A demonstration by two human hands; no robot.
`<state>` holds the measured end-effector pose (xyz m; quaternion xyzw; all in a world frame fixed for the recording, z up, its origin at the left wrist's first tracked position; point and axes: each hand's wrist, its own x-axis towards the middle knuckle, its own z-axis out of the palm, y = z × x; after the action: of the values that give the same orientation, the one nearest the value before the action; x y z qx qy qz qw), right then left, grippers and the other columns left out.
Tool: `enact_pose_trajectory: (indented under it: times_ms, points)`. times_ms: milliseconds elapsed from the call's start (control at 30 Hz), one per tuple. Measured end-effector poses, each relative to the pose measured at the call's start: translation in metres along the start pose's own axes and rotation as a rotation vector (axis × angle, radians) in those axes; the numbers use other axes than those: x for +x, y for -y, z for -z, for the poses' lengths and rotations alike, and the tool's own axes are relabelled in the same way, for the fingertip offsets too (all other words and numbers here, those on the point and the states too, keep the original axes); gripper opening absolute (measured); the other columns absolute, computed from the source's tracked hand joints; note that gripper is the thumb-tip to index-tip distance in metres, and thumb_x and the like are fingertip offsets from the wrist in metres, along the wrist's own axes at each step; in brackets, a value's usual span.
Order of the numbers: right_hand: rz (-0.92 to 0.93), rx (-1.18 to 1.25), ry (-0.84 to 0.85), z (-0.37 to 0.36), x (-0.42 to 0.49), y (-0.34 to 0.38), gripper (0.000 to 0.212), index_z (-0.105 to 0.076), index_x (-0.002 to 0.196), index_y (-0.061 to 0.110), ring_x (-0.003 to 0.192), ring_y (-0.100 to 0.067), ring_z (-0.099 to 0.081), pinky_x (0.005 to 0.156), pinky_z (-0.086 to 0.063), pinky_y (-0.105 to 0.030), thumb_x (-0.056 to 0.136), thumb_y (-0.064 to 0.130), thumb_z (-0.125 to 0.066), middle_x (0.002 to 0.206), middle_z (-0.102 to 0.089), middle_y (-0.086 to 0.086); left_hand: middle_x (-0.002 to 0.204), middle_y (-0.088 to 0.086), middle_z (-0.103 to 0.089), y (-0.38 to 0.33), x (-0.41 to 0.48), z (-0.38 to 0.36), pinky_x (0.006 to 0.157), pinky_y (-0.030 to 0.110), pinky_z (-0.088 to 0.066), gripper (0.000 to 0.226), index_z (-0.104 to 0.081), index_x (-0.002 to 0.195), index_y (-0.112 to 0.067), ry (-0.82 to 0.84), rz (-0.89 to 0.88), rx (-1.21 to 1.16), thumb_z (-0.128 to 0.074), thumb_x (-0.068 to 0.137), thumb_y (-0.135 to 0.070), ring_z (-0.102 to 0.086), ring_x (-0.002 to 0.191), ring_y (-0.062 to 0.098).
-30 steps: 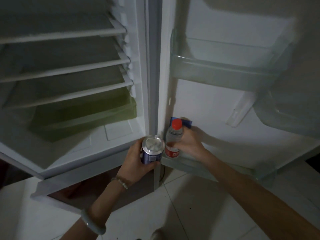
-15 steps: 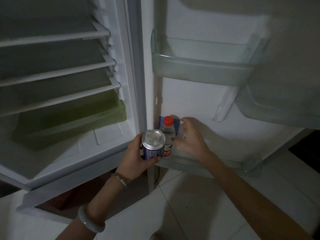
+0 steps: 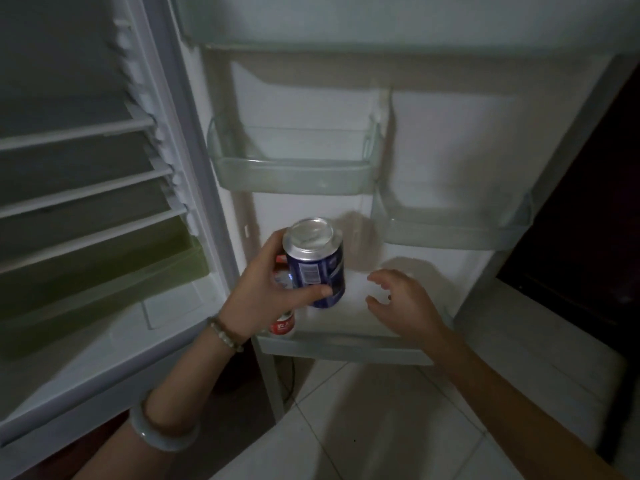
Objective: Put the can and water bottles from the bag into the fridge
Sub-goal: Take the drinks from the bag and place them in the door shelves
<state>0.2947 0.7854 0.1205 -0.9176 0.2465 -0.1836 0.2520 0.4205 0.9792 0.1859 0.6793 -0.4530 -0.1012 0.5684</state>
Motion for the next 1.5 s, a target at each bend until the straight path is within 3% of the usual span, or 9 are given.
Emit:
enact_pose_trajectory:
  times_ms: [333,433,600,767,867,967,1200,1400,1500]
  points:
    - [0.023,-0.02,-0.004,0.032,-0.024,-0.01,0.032,-0.062,0.111,0.018,0.096,-0.02,-0.061,0.082,-0.049,-0.033,0.079,0.021,-0.064,0.104,-0.066,-0.002,0.114,-0.009,-0.06,-0.087,0.031,-0.035,0.085,0.022,-0.05,0.077,-0.046,0.12,-0.024,-0.01,-0.134,0.01,-0.075,0.054,-0.047,-0.057,0.104,0.006]
    - [0.01,-0.012,-0.018,0.04,-0.032,-0.017,0.032,-0.062,0.109,0.02,0.095,-0.019,-0.061,0.082,-0.05,-0.033,0.078,0.023,-0.064,0.103,-0.067,-0.001,0.113,-0.014,-0.057,-0.108,0.052,-0.054,0.083,0.018,-0.05,0.076,-0.042,0.121,-0.024,-0.025,-0.167,-0.025,-0.077,0.056,-0.043,-0.057,0.102,0.001]
    - [-0.031,0.02,-0.027,0.054,-0.046,-0.03,0.032,-0.061,0.11,0.018,0.095,-0.018,-0.059,0.083,-0.05,-0.035,0.079,0.022,-0.063,0.103,-0.065,-0.001,0.123,0.001,-0.051,-0.108,0.09,-0.1,0.087,0.016,-0.048,0.075,-0.032,0.127,-0.009,-0.018,-0.151,0.009,-0.079,0.07,-0.019,-0.054,0.107,0.011]
    - [-0.018,0.045,-0.053,0.058,-0.06,-0.046,0.029,-0.064,0.104,0.013,0.087,-0.021,-0.061,0.078,-0.052,-0.039,0.076,0.013,-0.067,0.095,-0.066,-0.005,0.127,0.01,-0.051,-0.093,0.117,-0.117,0.096,0.034,-0.047,0.077,-0.032,0.126,-0.003,-0.142,-0.144,0.042,-0.079,0.067,-0.021,-0.054,0.11,0.017]
    - [-0.018,0.044,-0.069,0.061,-0.066,-0.051,0.03,-0.064,0.105,0.013,0.089,-0.023,-0.061,0.079,-0.052,-0.039,0.075,0.012,-0.067,0.097,-0.066,-0.006,0.133,0.011,-0.045,-0.083,0.118,-0.123,0.101,0.033,-0.042,0.088,-0.022,0.135,-0.004,-0.165,-0.146,0.108,-0.078,0.068,-0.02,-0.049,0.119,0.02]
    - [0.008,0.006,-0.076,0.064,-0.071,-0.05,0.031,-0.063,0.107,0.013,0.093,-0.025,-0.061,0.082,-0.051,-0.037,0.076,0.014,-0.068,0.1,-0.067,-0.007,0.138,0.012,-0.038,-0.081,0.113,-0.126,0.102,0.03,-0.038,0.097,-0.014,0.14,-0.006,-0.179,-0.162,0.185,-0.078,0.068,-0.017,-0.043,0.124,0.02]
    - [0.106,-0.166,-0.002,0.071,-0.077,-0.033,0.048,-0.045,0.132,0.016,0.122,-0.022,-0.045,0.099,-0.04,-0.039,0.086,0.026,-0.058,0.133,-0.052,-0.002,0.128,0.015,-0.048,-0.076,0.113,-0.126,0.086,0.018,-0.036,0.085,-0.028,0.131,-0.003,-0.191,-0.165,0.361,-0.08,0.066,-0.02,-0.048,0.115,0.026]
    - [0.232,-0.313,0.025,0.083,-0.081,-0.018,0.052,-0.034,0.139,0.016,0.13,-0.02,-0.036,0.103,-0.034,-0.035,0.091,0.03,-0.05,0.143,-0.041,-0.002,0.13,0.02,-0.042,-0.075,0.106,-0.125,0.102,0.035,-0.036,0.091,-0.029,0.133,0.005,-0.245,-0.188,0.471,-0.081,0.064,-0.025,-0.041,0.12,0.032]
    - [0.256,-0.352,-0.002,0.086,-0.08,-0.014,0.052,-0.036,0.137,0.015,0.127,-0.023,-0.04,0.1,-0.037,-0.036,0.09,0.031,-0.052,0.141,-0.044,-0.004,0.132,0.021,-0.039,-0.071,0.1,-0.122,0.103,0.035,-0.033,0.093,-0.028,0.134,0.005,-0.23,-0.213,0.55,-0.079,0.065,-0.029,-0.039,0.12,0.033]
